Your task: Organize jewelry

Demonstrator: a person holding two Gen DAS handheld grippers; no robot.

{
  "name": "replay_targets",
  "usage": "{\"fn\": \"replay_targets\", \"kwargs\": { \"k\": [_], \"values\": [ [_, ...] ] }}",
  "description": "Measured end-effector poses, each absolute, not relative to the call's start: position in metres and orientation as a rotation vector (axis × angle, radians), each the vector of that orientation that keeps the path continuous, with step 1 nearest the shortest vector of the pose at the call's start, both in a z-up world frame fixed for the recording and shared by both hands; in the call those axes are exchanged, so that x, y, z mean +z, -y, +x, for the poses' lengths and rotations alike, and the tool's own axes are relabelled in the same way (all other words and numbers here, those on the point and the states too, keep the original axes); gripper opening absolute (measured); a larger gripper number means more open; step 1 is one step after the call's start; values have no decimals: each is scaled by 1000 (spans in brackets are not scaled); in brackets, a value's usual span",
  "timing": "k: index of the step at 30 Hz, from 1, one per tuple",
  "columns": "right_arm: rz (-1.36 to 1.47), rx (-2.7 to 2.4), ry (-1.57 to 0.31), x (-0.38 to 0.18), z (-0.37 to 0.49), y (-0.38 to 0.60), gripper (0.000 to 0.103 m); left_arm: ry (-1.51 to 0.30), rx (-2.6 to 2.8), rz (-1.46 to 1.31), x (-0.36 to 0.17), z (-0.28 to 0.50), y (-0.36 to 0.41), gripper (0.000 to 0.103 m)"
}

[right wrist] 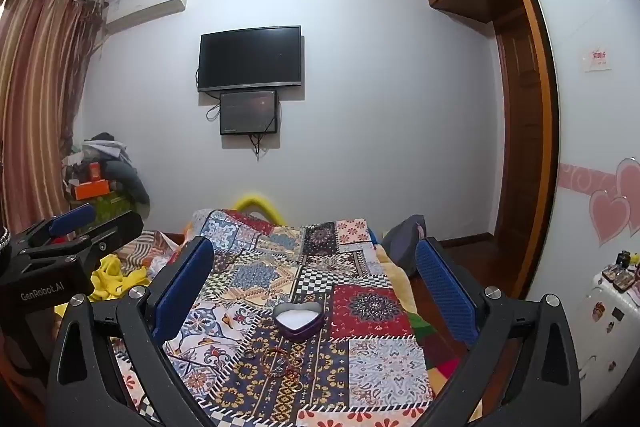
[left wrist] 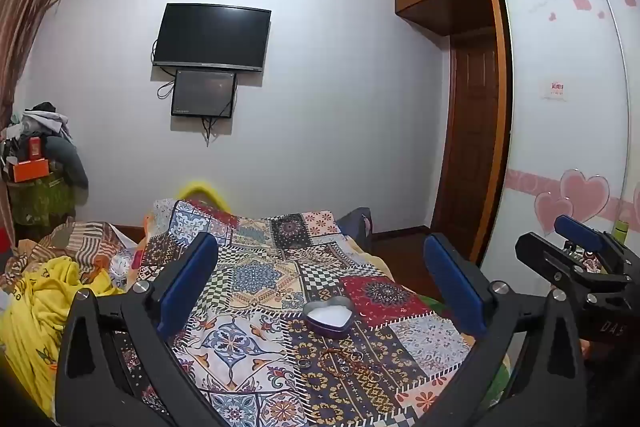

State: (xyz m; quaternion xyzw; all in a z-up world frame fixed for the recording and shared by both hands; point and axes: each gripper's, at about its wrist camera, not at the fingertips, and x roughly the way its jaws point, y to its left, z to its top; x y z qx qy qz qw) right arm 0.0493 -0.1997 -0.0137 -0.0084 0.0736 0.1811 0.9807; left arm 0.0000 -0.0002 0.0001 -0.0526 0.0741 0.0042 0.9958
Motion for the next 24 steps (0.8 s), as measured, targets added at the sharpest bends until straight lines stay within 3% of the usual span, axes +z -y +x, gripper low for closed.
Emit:
{"fn": "replay_targets", "kwargs": {
  "k": [24],
  "values": [
    [-12,369,-178,-12,54,198,100,-171,7,-89,-4,2,-1,103]
  ]
}}
